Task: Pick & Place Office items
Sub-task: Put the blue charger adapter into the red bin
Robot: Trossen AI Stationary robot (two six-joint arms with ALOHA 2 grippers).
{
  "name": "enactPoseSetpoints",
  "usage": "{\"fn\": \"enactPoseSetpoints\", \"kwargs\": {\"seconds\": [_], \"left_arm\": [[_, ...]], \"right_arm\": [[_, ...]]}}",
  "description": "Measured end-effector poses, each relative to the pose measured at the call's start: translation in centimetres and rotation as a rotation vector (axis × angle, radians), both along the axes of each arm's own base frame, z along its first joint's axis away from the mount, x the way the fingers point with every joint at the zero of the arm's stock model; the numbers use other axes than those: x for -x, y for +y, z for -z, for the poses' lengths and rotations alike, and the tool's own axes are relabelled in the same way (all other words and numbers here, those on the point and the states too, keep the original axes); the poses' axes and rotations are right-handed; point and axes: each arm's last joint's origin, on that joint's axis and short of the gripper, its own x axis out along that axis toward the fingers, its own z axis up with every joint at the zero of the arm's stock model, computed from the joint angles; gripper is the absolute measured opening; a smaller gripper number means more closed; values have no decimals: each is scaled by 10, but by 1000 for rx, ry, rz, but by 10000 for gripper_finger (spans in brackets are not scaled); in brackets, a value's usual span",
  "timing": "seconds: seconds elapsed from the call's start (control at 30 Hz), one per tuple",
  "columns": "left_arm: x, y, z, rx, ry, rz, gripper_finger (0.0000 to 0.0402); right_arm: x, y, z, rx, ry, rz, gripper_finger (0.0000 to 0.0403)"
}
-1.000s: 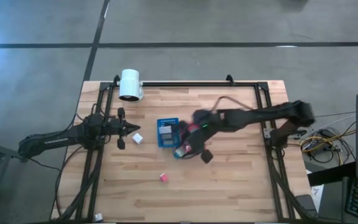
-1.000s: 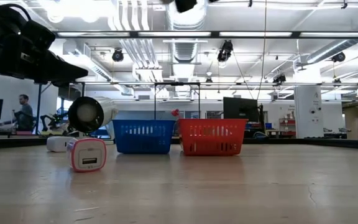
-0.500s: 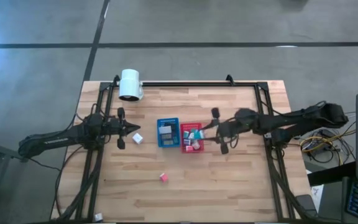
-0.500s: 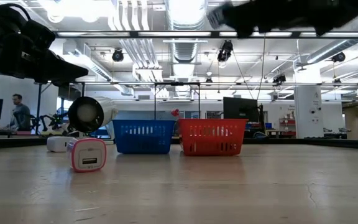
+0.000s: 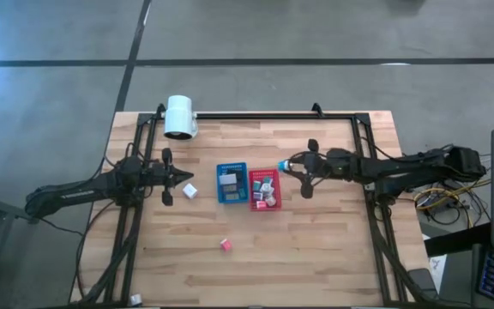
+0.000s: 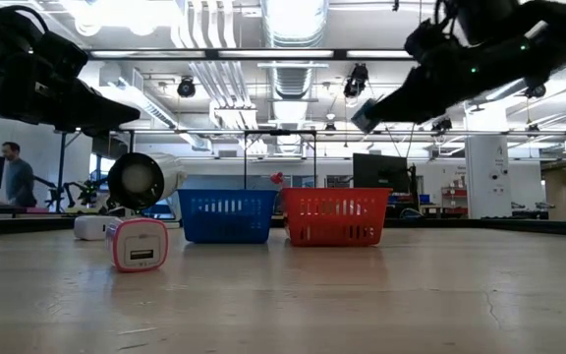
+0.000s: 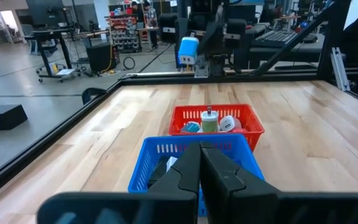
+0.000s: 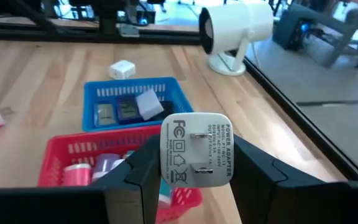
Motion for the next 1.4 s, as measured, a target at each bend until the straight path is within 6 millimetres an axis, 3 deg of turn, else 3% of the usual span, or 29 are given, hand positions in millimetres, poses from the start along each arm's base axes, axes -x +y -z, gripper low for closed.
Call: {"fn": "enactPoseSetpoints", "kwargs": {"seconds": [0.27,0.5,0.7,0.87,1.1,1.4], "left_arm": [[0,0,0,-3,1,0,12],[0,0,1,0,9,0,12],[0,0,1,0,9,1,12],[0,0,1,0,9,1,12],[0,0,2,5,16,2,12],[0,0,2,4,15,2,12]], "right_arm": [[-44,-5,14,-17,120,-61,138],[-86,-12,38,-39,279,-71,138],[-109,-15,48,-53,400,-98,138],[-117,-15,50,-66,414,-128,138],[-113,-13,51,-91,431,-160,139],[-111,-13,56,-87,457,-165,167]]}}
